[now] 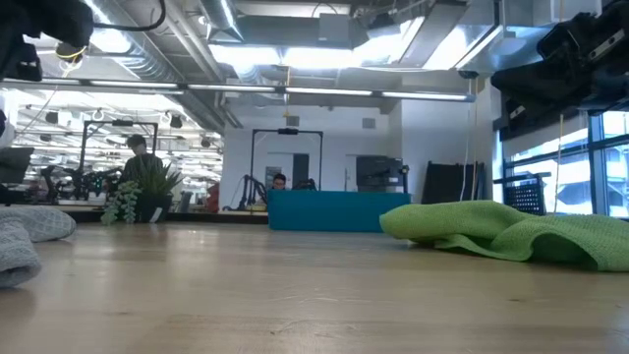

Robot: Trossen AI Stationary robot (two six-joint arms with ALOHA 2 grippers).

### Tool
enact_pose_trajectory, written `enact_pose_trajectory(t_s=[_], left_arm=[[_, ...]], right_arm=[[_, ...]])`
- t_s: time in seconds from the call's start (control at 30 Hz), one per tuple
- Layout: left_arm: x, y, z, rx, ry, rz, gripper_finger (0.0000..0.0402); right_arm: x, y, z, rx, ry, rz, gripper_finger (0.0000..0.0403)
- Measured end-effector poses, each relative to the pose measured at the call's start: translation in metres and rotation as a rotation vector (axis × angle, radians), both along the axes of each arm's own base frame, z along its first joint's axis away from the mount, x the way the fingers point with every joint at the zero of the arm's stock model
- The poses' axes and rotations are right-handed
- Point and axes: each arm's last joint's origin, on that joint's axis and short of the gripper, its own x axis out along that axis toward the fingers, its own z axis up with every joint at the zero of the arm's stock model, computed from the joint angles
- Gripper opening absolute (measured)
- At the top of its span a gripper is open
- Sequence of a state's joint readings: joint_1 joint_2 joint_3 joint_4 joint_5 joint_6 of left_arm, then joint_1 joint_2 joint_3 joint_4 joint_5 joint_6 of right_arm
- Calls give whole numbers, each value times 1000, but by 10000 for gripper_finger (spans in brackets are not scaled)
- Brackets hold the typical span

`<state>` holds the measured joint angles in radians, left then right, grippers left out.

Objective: Roll microfiber towels into tight, uniform cylinder then place into a basket
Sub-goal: Roll the gray microfiber cloth

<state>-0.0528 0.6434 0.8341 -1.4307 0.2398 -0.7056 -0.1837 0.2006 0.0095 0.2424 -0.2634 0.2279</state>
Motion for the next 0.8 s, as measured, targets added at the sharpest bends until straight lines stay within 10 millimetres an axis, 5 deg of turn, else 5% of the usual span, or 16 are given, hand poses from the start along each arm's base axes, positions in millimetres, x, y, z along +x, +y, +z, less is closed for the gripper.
enact_pose_trajectory(t_s=[0.2,0.53,0.8], left_arm=[[1,0,0,-7,-8,19,88],[28,-6,7,-98,-185,-29,85],[50,-19,-5,-129,-4,-15,84]], right_arm=[[0,0,0,0,0,0,28],[0,0,0,-56,-4,-3,28],[0,0,0,-128,-10,-6,28]])
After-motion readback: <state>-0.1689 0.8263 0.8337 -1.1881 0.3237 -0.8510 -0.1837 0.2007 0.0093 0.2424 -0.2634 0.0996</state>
